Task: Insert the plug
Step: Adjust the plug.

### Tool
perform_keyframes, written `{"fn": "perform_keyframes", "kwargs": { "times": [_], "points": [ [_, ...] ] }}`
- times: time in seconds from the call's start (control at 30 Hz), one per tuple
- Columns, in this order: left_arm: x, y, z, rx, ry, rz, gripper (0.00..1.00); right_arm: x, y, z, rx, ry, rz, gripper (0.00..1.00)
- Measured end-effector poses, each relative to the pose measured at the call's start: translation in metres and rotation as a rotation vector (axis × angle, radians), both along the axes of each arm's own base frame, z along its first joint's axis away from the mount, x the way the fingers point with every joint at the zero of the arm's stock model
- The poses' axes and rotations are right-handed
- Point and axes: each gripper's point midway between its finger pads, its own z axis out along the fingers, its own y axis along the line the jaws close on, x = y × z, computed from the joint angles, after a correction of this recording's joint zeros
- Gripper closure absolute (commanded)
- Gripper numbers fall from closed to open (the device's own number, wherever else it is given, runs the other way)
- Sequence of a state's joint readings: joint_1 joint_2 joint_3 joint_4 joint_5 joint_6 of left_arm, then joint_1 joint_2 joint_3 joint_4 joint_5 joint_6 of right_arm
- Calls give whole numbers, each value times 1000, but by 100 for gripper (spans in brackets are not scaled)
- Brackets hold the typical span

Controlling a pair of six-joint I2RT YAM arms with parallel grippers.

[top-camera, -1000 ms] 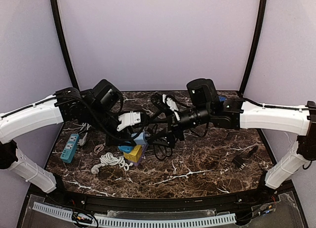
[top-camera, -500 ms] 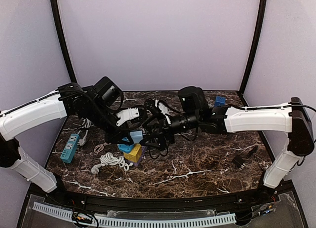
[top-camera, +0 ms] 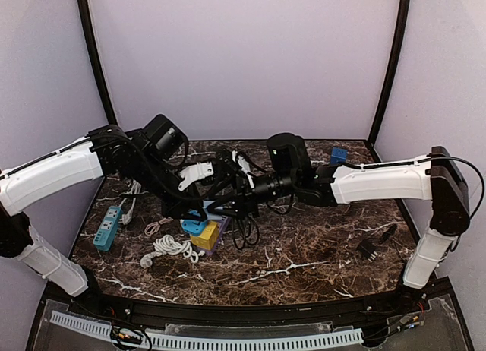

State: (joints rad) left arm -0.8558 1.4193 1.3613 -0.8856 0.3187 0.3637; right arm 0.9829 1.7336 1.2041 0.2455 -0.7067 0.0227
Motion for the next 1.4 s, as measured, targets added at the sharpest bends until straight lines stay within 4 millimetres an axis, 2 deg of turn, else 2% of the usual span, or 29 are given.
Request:
{"fn": "perform_keyframes", "kwargs": {
  "times": [0.07,0.2,0.3,0.37,0.63,0.73,0.93,1.13,1.27,1.4],
  "points": [
    [1,1,0,-5,2,1,99,0,0,0,0,3,-2,47],
    [3,0,2,-16,-11,-22,99,1,-5,-4,-1,18,-6,33],
    [5,-3,2,-29,-36,-49,99,1,-15,-8,-8,37,-19,14],
    [6,-5,3,-40,-53,-62,99,3,-28,1,6,40,-45,2],
    [10,-9,12,-76,-94,-68,99,7,-68,55,117,-5,-198,1],
    [10,-10,13,-82,-98,-68,99,6,-85,61,138,-22,-262,1],
    [10,-12,15,-101,-81,-60,99,-4,-124,34,124,-9,-323,1],
    [7,-18,27,-165,-48,-34,99,-24,-149,16,154,-8,-315,1],
    [7,-24,41,-224,-37,-10,99,-24,-152,13,165,-6,-325,1],
    [10,-31,53,-277,-32,9,99,-18,-138,13,212,2,-293,1]
  ]
}}
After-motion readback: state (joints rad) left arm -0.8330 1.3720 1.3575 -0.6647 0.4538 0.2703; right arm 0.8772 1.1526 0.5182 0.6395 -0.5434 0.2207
